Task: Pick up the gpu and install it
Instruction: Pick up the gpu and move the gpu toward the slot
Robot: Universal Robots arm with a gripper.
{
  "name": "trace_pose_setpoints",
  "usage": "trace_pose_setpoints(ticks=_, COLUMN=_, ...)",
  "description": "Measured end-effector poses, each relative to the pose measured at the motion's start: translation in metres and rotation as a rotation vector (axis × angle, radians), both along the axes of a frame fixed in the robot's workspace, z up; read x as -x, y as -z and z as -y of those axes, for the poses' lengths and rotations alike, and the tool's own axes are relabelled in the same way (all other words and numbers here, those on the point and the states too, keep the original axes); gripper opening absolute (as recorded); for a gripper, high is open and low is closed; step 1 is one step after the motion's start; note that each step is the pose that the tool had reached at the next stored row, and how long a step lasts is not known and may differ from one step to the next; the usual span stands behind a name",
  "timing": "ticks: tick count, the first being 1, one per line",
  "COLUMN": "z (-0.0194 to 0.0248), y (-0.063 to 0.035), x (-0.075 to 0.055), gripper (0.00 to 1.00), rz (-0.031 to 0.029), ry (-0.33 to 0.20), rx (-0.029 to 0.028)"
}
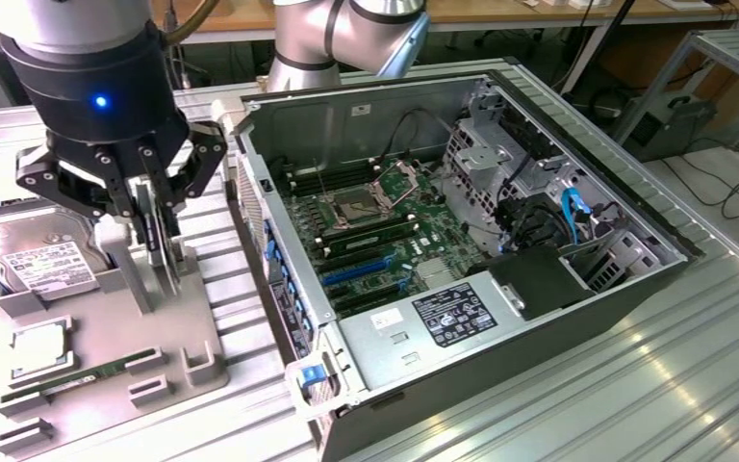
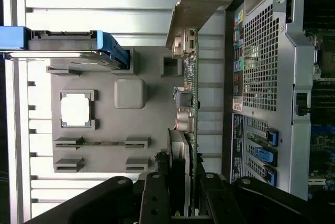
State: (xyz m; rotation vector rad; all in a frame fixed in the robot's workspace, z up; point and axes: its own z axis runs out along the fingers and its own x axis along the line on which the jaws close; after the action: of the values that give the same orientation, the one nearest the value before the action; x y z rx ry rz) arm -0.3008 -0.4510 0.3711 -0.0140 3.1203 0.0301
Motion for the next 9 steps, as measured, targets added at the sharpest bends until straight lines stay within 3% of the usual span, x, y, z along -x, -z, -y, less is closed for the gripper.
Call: trace_pose_setpoints(ticks=9, z=0.0, y=-0.0204, x=0.0, gripper=0.27, rz=0.0, ry=0.0, rx=0.0)
